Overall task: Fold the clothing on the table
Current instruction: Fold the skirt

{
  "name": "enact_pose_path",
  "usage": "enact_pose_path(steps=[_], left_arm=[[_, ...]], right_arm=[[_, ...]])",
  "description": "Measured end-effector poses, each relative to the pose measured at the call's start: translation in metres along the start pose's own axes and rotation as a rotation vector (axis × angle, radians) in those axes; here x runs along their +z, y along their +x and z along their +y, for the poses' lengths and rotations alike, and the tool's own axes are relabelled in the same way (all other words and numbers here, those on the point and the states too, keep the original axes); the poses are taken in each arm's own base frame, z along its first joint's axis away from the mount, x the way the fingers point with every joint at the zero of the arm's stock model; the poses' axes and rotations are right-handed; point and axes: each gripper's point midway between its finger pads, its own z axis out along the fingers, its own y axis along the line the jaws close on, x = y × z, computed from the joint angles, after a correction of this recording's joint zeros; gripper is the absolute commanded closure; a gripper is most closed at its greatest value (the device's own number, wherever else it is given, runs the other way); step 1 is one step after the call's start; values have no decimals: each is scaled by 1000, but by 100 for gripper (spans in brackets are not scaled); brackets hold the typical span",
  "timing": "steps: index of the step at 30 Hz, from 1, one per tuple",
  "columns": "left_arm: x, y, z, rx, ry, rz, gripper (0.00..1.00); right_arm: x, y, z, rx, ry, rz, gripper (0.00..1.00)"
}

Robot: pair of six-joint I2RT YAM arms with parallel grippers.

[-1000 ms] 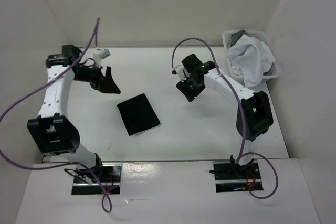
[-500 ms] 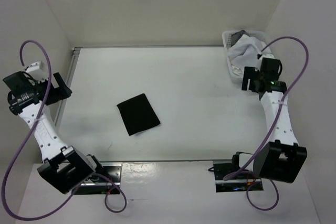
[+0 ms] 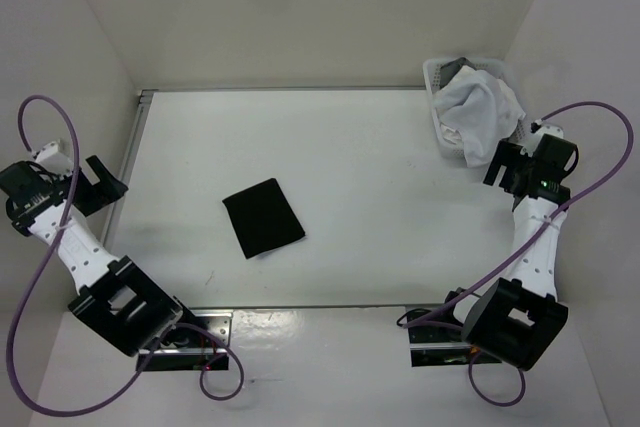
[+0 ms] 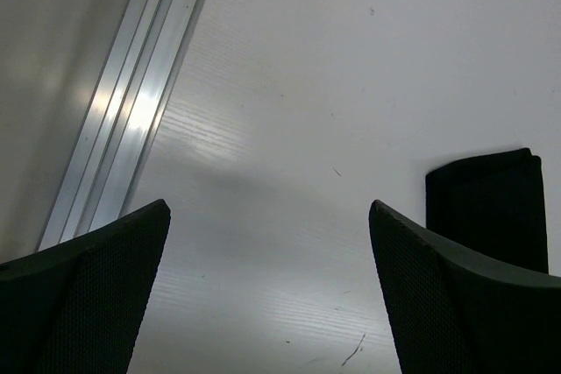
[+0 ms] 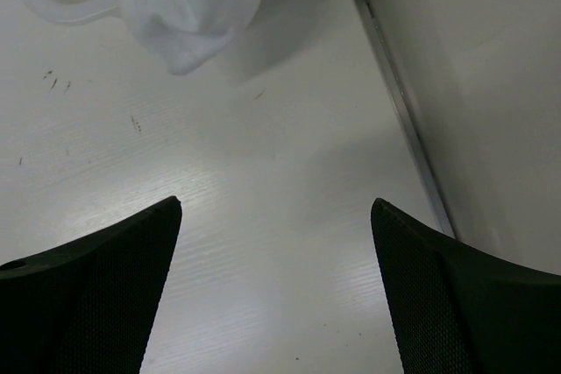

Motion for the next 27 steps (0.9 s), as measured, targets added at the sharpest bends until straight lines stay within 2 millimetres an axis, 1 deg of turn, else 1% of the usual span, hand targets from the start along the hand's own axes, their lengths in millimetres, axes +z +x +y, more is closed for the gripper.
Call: enact_pose_path(steps=[3, 5, 10, 16, 26, 27], left_arm=[[-12, -8, -9, 36, 12, -53, 0], [-14, -12, -13, 49, 20, -72, 0], [-13, -12, -13, 65, 28, -70, 0], [-13, -12, -14, 66, 34, -71, 0], [-13, -12, -16, 66, 44, -72, 0], [-13, -12, -16, 66, 45, -72, 0]], right_arm=[[-1, -1, 4, -7, -26, -6, 7], [-1, -2, 6, -15, -39, -9, 7], [-1, -2, 9, -22, -58, -12, 7], [0, 4, 11, -28, -73, -1, 7], [0, 4, 12, -40, -83, -3, 7], [0, 4, 12, -40, -82, -3, 5]])
